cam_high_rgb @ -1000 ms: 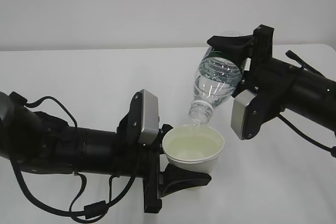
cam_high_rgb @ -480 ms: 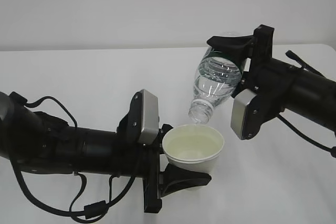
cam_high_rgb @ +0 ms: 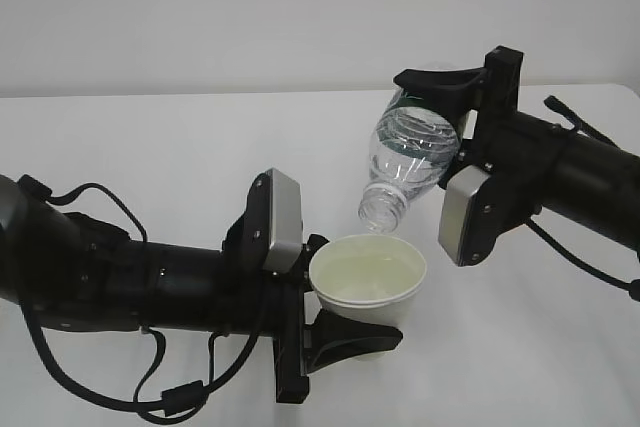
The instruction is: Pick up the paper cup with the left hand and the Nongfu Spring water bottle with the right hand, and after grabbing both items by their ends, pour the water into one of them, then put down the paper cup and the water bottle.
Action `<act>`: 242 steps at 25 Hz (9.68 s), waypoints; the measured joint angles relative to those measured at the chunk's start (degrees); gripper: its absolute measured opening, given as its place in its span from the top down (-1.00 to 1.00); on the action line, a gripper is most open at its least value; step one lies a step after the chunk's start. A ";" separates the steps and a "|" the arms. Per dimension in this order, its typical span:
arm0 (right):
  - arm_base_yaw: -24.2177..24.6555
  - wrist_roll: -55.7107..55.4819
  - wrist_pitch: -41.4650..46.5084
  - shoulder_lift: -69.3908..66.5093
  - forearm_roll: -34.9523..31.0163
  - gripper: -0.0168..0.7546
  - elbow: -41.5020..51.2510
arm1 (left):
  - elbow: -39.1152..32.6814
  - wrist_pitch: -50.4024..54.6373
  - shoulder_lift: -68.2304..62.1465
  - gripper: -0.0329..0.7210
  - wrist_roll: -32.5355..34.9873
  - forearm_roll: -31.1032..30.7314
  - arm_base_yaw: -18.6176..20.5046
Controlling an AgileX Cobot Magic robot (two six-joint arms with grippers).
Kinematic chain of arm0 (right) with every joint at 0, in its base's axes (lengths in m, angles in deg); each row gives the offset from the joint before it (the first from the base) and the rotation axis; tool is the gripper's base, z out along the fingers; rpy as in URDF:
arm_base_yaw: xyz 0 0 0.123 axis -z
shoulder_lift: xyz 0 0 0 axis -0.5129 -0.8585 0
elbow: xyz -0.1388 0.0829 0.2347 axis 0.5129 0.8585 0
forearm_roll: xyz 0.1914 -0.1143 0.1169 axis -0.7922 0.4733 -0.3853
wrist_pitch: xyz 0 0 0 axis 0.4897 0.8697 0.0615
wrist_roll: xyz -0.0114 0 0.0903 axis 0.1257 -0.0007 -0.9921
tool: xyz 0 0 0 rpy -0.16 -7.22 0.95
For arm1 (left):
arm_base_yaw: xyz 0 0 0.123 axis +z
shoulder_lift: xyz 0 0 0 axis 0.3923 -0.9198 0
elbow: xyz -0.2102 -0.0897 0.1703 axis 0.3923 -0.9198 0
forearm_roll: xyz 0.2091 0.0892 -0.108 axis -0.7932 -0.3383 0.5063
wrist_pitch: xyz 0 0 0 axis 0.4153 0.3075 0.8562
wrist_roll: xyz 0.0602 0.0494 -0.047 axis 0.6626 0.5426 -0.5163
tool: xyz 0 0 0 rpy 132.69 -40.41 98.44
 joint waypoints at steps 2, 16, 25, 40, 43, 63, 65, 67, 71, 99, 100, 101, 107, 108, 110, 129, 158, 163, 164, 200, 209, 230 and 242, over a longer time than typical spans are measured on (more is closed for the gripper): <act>0.00 -0.13 0.00 0.00 0.00 -0.20 0.00 | 0.00 0.00 0.00 -0.17 0.00 0.13 0.00; 0.00 -10.68 -0.49 0.00 0.25 -0.20 0.00 | 0.00 0.00 0.00 -0.17 0.00 0.30 0.00; 0.00 -17.71 -0.49 0.00 -0.99 -0.20 0.00 | 0.00 0.00 0.00 -0.17 0.00 0.39 0.00; 0.00 -29.78 -0.57 0.00 -4.39 -0.20 0.00 | 0.00 0.00 0.00 -0.17 0.00 0.39 0.00; 0.00 -31.96 -0.57 0.00 -5.11 -0.20 0.00 | 0.00 0.00 0.00 -0.17 0.00 0.39 0.00; 0.00 -45.35 -0.61 0.00 -8.03 -0.20 0.00 | 0.00 0.00 0.00 -0.17 -0.10 0.39 0.00; 0.00 -46.03 -0.61 0.00 -8.39 -0.20 0.00 | 0.00 0.00 0.00 -0.17 -0.10 0.39 0.00; 0.00 -46.42 -0.61 0.00 -8.60 -0.20 0.00 | 0.00 0.00 0.00 -0.17 -0.10 0.39 0.00; 0.00 -48.44 -0.61 0.00 -9.04 -0.20 0.00 | 0.00 0.00 0.00 -0.17 -0.10 0.39 0.00; 0.00 -59.20 1.08 0.00 -18.54 -0.06 0.00 | 0.00 0.00 0.00 -0.17 -0.10 0.39 0.00; 0.00 -59.28 1.19 0.00 -19.09 -0.06 0.00 | 0.00 0.00 0.00 -0.17 -0.10 0.39 0.00; 0.00 -59.52 1.18 0.00 -19.80 -0.06 0.00 | 0.00 0.00 0.00 -0.17 -0.10 0.39 0.00; 0.00 -63.44 2.23 0.00 -25.03 -0.05 0.00 | 0.00 0.00 0.00 -0.17 -0.10 0.39 0.00; 0.00 -63.83 2.46 0.00 -25.55 -0.05 0.00 | 0.00 0.00 0.00 -0.17 -0.10 0.39 0.00; 0.00 -64.35 2.71 0.00 -26.49 -0.05 0.00 | 0.00 0.00 0.00 -0.17 -0.10 0.39 0.00; 0.00 -69.16 6.58 0.00 -34.02 -0.05 0.00 | 0.00 0.00 0.00 -0.17 -0.10 0.39 0.00; 0.00 -70.97 2.09 -14.45 -39.64 -0.04 -0.22 | 0.00 0.51 0.00 -0.16 -0.10 0.43 0.00; 0.00 -70.97 0.64 -15.98 -40.82 -0.04 -0.22 | 0.00 0.60 0.00 -0.16 -0.10 0.43 0.00; 0.00 -70.97 0.52 -16.38 -40.96 -0.04 -0.22 | 0.00 0.60 0.00 -0.16 -0.10 0.43 0.00; 0.00 -71.06 -1.11 -24.52 -37.89 0.03 -3.60 | 0.00 0.73 0.00 -0.16 -0.10 0.43 -0.05; 0.00 -71.06 -1.58 -24.98 -37.45 0.03 -3.83 | 0.00 0.73 0.00 -0.16 -0.10 0.43 -0.05; 0.00 -71.95 -2.14 -25.80 -37.07 -0.54 -4.05 | 0.00 0.73 0.00 -0.15 -0.10 0.43 -0.05; 0.00 -72.38 -2.03 -22.58 -37.07 -0.54 -1.57 | 0.00 0.73 0.00 -0.15 -0.10 0.43 -0.05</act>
